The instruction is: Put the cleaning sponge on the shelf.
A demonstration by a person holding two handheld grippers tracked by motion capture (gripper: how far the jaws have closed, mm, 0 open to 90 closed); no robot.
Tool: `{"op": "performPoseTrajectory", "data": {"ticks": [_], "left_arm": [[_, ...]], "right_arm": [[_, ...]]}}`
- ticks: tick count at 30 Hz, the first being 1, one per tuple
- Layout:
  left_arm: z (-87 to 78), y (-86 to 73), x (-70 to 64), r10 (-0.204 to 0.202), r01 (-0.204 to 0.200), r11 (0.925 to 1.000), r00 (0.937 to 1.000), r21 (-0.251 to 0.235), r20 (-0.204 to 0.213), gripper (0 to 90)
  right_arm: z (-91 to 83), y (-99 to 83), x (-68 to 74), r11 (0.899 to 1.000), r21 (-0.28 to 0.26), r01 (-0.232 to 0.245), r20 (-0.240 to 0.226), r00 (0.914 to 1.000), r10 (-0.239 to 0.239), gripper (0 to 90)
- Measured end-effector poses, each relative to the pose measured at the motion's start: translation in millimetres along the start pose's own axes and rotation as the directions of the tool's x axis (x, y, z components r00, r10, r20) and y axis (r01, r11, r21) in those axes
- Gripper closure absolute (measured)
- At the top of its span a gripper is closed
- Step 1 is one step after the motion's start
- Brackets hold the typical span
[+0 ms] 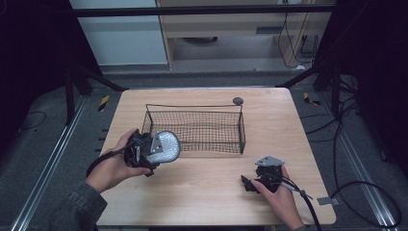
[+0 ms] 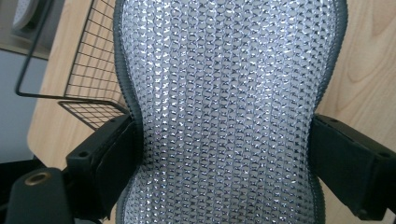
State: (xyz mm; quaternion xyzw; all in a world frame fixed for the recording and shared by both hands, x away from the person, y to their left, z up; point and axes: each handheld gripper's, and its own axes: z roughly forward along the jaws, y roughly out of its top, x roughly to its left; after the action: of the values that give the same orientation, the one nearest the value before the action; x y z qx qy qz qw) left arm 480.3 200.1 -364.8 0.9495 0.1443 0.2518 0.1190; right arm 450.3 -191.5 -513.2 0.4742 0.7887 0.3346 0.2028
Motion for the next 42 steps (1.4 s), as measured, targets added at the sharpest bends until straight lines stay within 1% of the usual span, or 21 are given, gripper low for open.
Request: {"op": "performPoseTrajectory", "data": {"ticks": [1,3,5,7,10,13,14,15,17,21,22,28,32,39,42], "left_arm": [[0.0,0.0,0.0,0.0,0.0,1.0,1.0,0.0,0.0,10.5],[-1.5,3.2,4.4,0.009,-0.009,0.9999,0.9999,0.005,-0.012,10.6],[-2.1,8.2,11.6,0.021,-0.021,0.9998,0.9992,0.009,-0.034,10.8],[-1.7,11.7,17.3,0.021,-0.02,0.9998,0.9981,0.007,-0.058,11.1],[-0.5,16.1,25.9,0.028,-0.028,0.9996,0.9965,-0.003,-0.08,11.3],[1.1,19.9,34.8,0.03,-0.031,0.9995,0.9955,-0.008,-0.089,11.4],[1.1,19.9,34.8,0.03,-0.031,0.9995,0.9955,-0.008,-0.089,11.4],[2.0,22.4,40.1,0.036,-0.037,0.9993,0.9948,-0.008,-0.095,11.4],[2.5,24.8,45.3,0.048,-0.049,0.9988,0.993,-0.007,-0.108,11.4],[5.2,26.9,53.8,0.04,-0.042,0.9989,0.9925,-0.019,-0.116,11.4],[6.3,27.3,55.2,0.043,-0.046,0.9987,0.9915,-0.023,-0.123,11.4],[10.6,33.0,62.4,0.056,-0.06,0.9978,0.9901,-0.029,-0.129,11.4],[12.3,37.0,69.4,0.033,-0.039,0.9977,0.9921,-0.054,-0.121,11.4],[15.8,42.3,68.3,0.052,-0.059,0.997,0.9917,-0.05,-0.118,11.5],[17.9,43.3,68.6,0.061,-0.066,0.997,0.9905,-0.041,-0.123,11.5]], "right_arm": [[0.0,0.0,0.0,1.0,0.0,0.0,0.0,1.0,0.0,0.3],[0.1,0.1,0.0,1.0,-0.001,-0.001,0.0,1.0,0.001,0.4],[0.1,0.0,0.0,1.0,-0.001,0.0,-0.001,1.0,0.0,0.4],[-0.1,0.0,0.0,1.0,0.0,0.0,0.0,1.0,0.0,0.4],[0.1,0.0,0.0,1.0,-0.001,0.0,0.0,1.0,0.0,0.4],[0.0,0.0,-0.2,1.0,0.001,0.003,0.002,1.0,-0.003,0.4],[0.2,0.0,-0.1,1.0,-0.001,0.001,0.001,1.0,-0.001,0.4],[0.1,0.0,-0.2,1.0,0.001,0.003,0.002,1.0,-0.003,0.3],[0.3,0.0,-0.2,1.0,0.0,0.002,0.001,1.0,-0.002,0.3],[0.2,0.1,0.0,1.0,0.0,0.0,0.001,1.0,0.0,0.4],[0.2,0.1,-0.1,1.0,0.001,0.002,0.002,1.0,-0.002,0.4],[0.7,0.6,-0.3,1.0,-0.001,0.003,0.0,1.0,-0.003,0.4],[0.7,0.7,-0.1,1.0,-0.002,0.001,0.0,1.0,-0.001,0.3],[0.9,0.9,-0.1,1.0,-0.002,0.001,0.001,1.0,-0.001,0.3],[0.9,0.9,-0.1,1.0,-0.002,0.001,0.001,1.0,-0.001,0.4]]}}
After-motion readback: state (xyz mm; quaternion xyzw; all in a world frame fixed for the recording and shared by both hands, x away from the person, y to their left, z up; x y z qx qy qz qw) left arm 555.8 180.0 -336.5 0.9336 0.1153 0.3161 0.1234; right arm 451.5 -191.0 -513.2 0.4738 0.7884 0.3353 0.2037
